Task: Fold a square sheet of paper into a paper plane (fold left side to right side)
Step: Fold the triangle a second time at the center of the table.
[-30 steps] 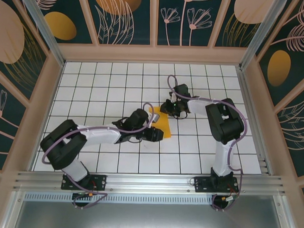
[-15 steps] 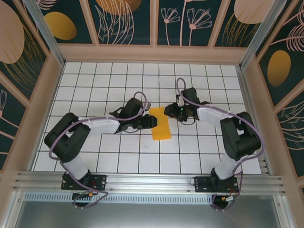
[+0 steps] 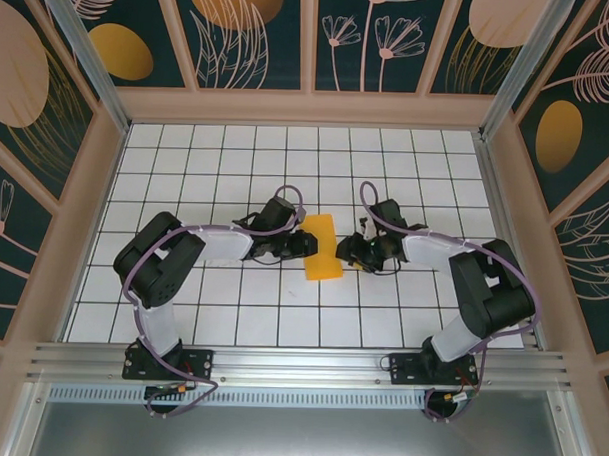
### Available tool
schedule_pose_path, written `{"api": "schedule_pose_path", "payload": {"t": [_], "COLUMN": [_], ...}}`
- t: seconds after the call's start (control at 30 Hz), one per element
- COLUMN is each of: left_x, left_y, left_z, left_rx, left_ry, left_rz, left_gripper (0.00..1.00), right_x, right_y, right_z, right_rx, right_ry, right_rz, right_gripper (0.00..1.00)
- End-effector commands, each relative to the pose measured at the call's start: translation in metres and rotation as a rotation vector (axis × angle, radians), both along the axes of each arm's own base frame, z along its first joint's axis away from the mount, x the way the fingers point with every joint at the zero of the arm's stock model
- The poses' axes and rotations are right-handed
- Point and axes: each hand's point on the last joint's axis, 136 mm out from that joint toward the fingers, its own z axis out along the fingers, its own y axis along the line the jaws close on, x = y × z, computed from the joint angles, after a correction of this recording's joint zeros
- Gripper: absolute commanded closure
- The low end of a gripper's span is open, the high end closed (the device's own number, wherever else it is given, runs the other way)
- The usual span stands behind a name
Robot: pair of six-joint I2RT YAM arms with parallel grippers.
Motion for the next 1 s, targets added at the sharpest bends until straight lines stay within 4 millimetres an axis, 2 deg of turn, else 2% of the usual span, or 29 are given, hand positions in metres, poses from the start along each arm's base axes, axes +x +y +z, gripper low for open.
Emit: {"api": "schedule_pose_path", "payload": {"t": [0.0, 0.37, 0.97], "left_x": [-0.004, -0.011, -0.011], "left_y": [0.008, 0.013, 0.013], "left_z": [-0.009, -0.012, -0.010], "left_rx": [0.023, 0.016, 0.010], "left_ry": [0.023, 0.030, 0.023], "left_rz": [0.020, 0.027, 0.023], "left_gripper": [0.67, 0.67, 0.68], "right_x": [-0.010, -0.009, 0.018], "right_y": [0.005, 0.018, 0.035], "right_z": [-0.001, -0.006, 0.014], "right_rx": [0.018, 0.022, 0.097], "right_ry": [0.041, 0.057, -0.010], "right_rz": [0.003, 0.014, 0.009], "right_gripper": [0.51, 0.53, 0.56]}}
